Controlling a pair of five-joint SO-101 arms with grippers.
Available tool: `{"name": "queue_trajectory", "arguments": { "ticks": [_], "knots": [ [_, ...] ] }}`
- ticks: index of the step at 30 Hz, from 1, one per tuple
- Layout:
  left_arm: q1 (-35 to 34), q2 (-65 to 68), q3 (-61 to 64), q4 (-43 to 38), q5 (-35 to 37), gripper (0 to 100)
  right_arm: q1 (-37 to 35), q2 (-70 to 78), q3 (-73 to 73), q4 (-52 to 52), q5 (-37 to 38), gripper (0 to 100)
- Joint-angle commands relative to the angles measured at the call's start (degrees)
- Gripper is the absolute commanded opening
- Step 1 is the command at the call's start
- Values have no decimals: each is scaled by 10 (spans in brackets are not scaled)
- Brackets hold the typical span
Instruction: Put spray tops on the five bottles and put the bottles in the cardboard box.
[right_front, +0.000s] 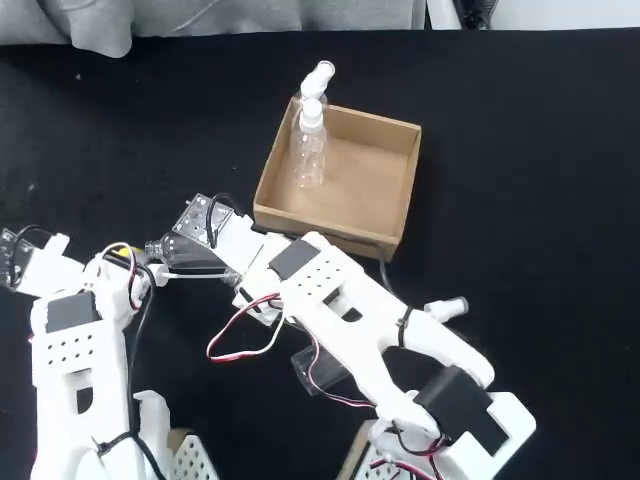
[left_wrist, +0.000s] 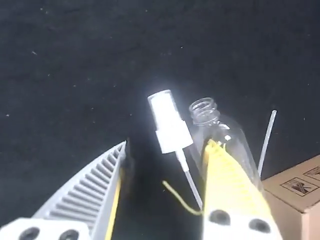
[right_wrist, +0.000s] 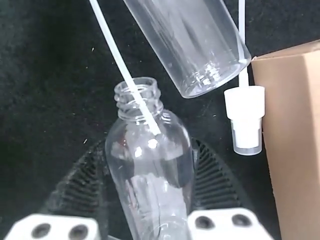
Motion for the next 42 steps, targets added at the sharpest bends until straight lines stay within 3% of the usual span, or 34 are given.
{"name": "queue_trajectory", "arguments": {
  "ticks": [1,23,28,34,40,42],
  "knots": [
    [9,3,-37,-11,4,220,-11,-4,-41,-9,-1,54],
    [35,178,-44,-142,37,220,-11,-4,-41,-9,-1,54],
    [78,229,-48,-145,40,220,-11,-4,-41,-9,-1,54],
    [77,275,-61,-146,55,217,-11,-4,-41,-9,-1,54],
    [34,266,-63,-146,53,22,-11,-4,-41,-9,-1,54],
    [20,255,-59,-146,53,48,-11,-4,-41,-9,-1,54]
  ]
}}
